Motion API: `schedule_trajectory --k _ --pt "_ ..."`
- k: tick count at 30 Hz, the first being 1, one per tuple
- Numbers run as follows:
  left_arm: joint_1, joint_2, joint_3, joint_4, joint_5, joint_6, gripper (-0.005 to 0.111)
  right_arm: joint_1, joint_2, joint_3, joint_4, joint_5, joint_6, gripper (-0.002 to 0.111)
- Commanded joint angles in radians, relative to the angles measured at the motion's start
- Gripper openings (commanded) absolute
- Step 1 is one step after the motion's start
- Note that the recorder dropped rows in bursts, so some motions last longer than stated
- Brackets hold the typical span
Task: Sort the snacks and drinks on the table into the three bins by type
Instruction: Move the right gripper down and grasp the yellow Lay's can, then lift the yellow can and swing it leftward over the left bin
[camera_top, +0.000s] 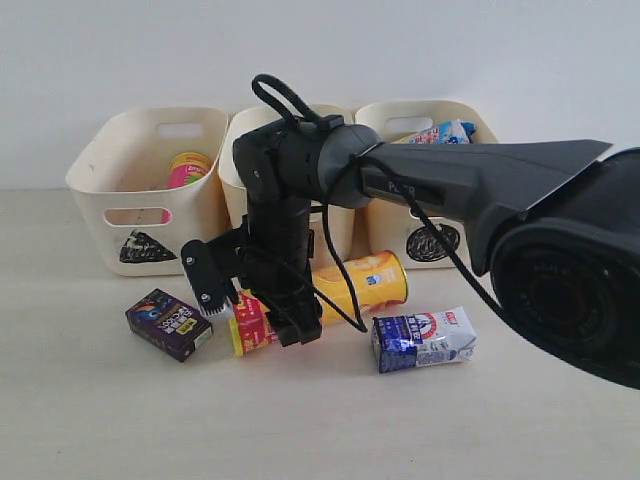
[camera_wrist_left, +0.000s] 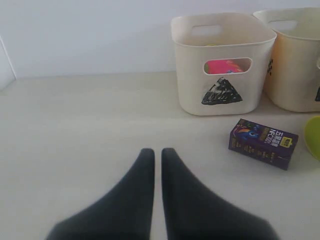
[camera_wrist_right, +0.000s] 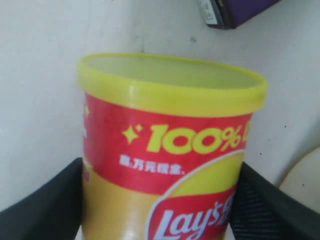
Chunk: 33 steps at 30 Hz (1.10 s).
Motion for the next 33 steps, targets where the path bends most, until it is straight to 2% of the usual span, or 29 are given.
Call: schedule_trajectory --k 1,18,23,33 --pt "0.001 -0.004 -0.003 -0.001 -0.007 -0.009 0.004 -0.008 -0.005 0.000 -0.014 0.008 -0.011 0.001" --pt "0.001 -0.004 -0.003 -0.001 -0.007 -0.009 0.004 -0.002 -0.121 -0.002 -0.021 0.017 0.131 0.000" --pt "0.001 -0.004 -0.003 -0.001 -0.007 -0.009 0.004 0.031 -0.171 -0.002 -0.021 0.037 0.173 0.000" --pt "0.001 -0.004 -0.003 -0.001 -0.007 -0.009 0.004 0.084 -0.256 -0.002 -0.021 0.083 0.382 0.000"
